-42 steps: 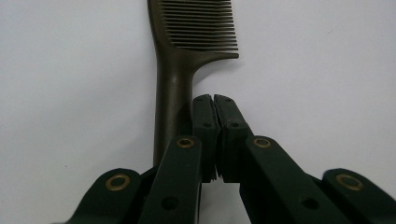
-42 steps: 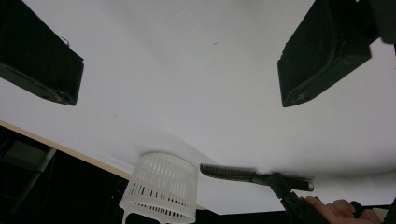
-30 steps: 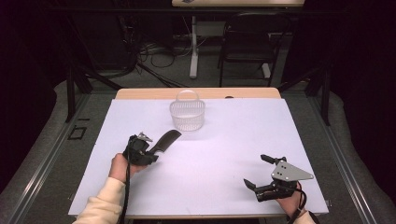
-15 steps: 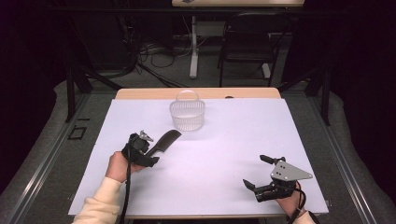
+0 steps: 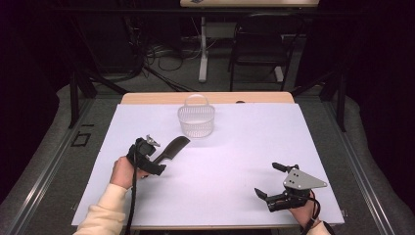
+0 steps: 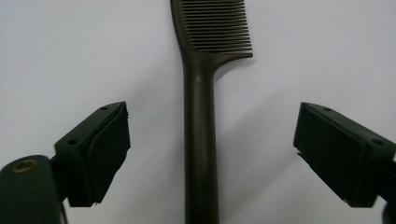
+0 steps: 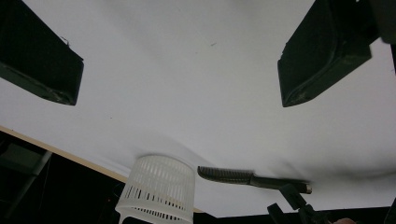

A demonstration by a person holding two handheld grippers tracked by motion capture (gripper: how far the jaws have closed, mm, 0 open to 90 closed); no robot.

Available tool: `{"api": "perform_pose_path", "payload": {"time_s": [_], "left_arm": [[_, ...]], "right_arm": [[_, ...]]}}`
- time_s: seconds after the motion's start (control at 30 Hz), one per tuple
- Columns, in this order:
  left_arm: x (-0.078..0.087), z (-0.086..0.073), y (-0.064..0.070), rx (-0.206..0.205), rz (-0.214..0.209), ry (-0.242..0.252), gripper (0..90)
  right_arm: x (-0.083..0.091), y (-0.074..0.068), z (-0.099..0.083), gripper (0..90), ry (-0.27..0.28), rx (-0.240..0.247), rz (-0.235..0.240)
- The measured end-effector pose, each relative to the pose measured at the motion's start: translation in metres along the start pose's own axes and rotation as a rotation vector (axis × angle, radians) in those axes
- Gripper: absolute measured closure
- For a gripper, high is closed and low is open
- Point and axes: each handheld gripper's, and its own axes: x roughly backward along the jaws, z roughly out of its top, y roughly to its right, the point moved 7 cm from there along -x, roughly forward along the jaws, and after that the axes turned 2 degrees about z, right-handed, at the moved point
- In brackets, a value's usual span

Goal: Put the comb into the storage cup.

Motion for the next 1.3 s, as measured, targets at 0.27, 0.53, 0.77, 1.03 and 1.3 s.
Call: {"api": "perform_pose_path", "payload": {"time_s": [0.27, 0.53, 0.77, 1.03, 1.3], "left_arm": [[-0.006, 0.001, -0.002, 0.004, 0.016, -0.013, 0.2], [-0.011, 0.002, -0.004, -0.006, 0.029, -0.030, 0.0], [-0.015, 0.001, -0.006, -0.005, 0.043, -0.046, 0.0], [-0.019, 0.001, -0.007, -0.012, 0.045, -0.062, 1.2], [-0.020, 0.002, -0.006, -0.011, 0.041, -0.071, 1.6]], "right_arm": [[0.000, 0.000, 0.000, 0.0, 0.000, 0.000, 0.002], [0.000, 0.000, 0.000, 0.0, -0.002, 0.000, 0.002], [-0.001, 0.000, 0.000, 0.0, -0.003, 0.003, 0.003], [-0.001, 0.000, 0.000, 0.0, -0.003, 0.000, 0.005], [-0.001, 0.001, 0.000, 0.0, -0.005, -0.001, 0.002]]}}
